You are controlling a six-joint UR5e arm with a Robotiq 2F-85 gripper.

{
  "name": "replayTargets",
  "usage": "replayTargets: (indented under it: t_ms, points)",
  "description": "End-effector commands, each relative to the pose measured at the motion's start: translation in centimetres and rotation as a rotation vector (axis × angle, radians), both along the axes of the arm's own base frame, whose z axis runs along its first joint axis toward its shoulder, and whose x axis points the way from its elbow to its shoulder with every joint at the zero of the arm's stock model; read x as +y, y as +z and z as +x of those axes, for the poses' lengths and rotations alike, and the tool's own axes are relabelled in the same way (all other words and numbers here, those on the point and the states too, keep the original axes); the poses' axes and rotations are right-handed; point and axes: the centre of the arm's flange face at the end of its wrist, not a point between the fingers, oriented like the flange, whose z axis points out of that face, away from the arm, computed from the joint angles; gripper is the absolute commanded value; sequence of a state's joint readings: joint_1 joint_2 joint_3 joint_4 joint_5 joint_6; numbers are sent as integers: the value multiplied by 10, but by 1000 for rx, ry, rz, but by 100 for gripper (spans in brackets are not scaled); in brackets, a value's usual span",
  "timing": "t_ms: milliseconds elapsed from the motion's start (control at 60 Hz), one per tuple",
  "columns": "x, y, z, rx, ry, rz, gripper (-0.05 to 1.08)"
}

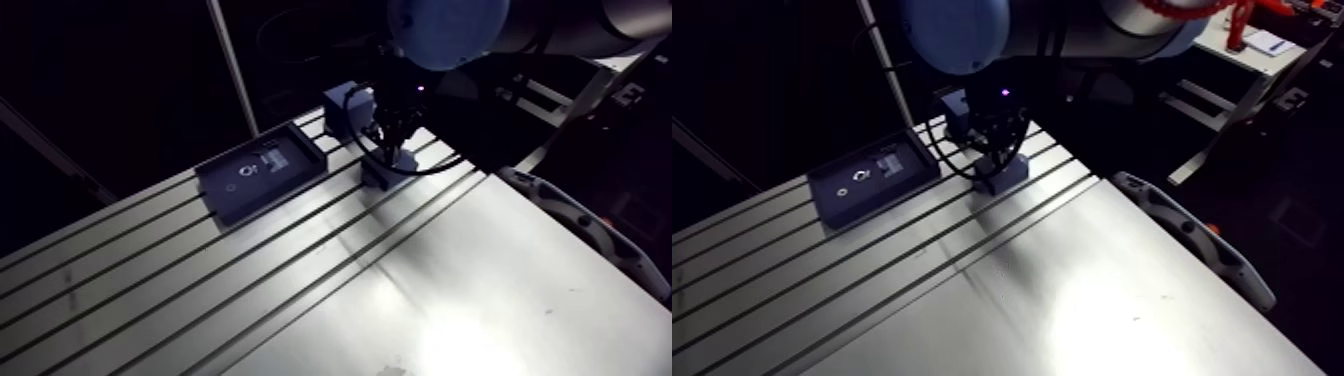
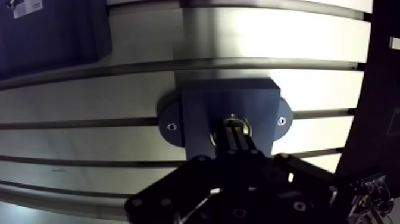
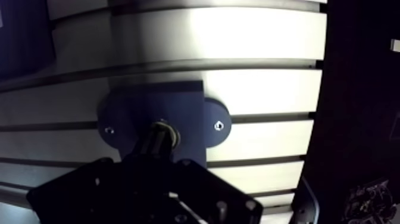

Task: Pick up the bearing and press it into the housing until flush.

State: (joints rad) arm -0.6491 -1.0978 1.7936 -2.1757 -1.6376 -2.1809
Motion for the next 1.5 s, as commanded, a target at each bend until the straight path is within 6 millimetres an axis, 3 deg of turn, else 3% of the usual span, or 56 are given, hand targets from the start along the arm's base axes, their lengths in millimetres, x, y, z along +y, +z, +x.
replayTargets:
  t_ms: [17,467,750,783,800,817,833,850,1000,1033,1067,1117,1133,1150,1183,1500]
  points:
    - [0,-1,0,1,0,1,106]
    - [-1,10,0,16,3,8,106]
    - [-4,46,2,35,8,28,103]
    - [-5,50,3,30,8,25,97]
    - [-6,55,4,25,8,22,69]
    - [-6,55,4,25,8,22,69]
    - [-8,59,7,9,8,13,19]
    - [-10,64,9,-7,9,3,2]
    - [-14,97,15,-46,-11,-19,0]
    - [-15,108,17,-44,-14,-21,0]
    - [-18,135,19,-30,-33,-11,0]
    - [-21,148,20,-17,-46,-5,0]
    - [-25,160,19,-8,-55,2,0]
    - [-25,160,19,-8,-55,2,0]
    - [-46,184,11,4,-51,11,0]
    - [-152,247,-24,9,-40,38,0]
